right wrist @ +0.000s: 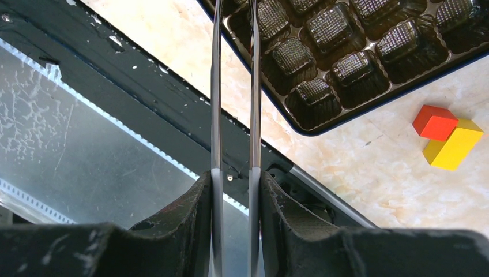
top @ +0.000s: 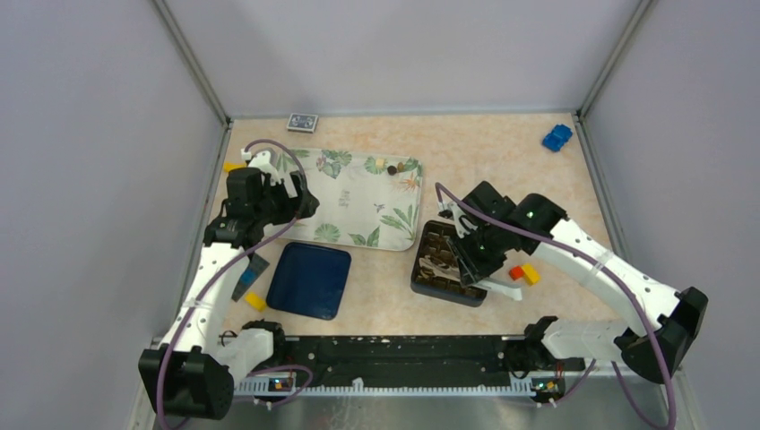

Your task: Pack the chocolate

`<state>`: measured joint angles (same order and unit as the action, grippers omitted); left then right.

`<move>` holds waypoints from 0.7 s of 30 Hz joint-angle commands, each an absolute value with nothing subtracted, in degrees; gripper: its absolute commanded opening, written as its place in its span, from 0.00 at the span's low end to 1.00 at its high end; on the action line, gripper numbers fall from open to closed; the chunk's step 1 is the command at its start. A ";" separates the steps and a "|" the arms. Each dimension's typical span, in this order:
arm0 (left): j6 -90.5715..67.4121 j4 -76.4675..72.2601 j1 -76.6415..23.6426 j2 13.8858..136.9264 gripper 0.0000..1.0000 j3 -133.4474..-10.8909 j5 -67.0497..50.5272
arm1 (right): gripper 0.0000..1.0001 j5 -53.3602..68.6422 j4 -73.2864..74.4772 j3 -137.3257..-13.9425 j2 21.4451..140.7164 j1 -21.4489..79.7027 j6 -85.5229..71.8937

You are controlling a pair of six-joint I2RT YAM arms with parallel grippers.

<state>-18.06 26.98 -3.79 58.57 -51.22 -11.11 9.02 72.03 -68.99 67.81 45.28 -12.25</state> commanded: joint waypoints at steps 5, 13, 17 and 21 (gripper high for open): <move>-17.78 24.36 -3.60 58.54 0.99 -52.56 -11.96 | 0.32 7.41 70.69 -71.34 68.22 46.03 -13.09; -17.58 24.29 -3.60 58.53 0.99 -52.30 -11.68 | 0.34 7.14 70.49 -71.88 68.82 45.97 -12.94; -17.58 24.20 -3.60 58.63 0.99 -52.34 -11.77 | 0.18 4.43 68.86 -75.34 68.73 46.00 -13.16; -17.58 24.26 -3.60 58.28 0.99 -52.10 -11.52 | 0.13 1.41 63.21 -79.94 70.48 45.90 -13.29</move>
<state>-18.04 26.94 -3.79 58.65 -51.22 -11.11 5.19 70.76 -73.32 69.41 45.36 -12.64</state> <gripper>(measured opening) 0.987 0.199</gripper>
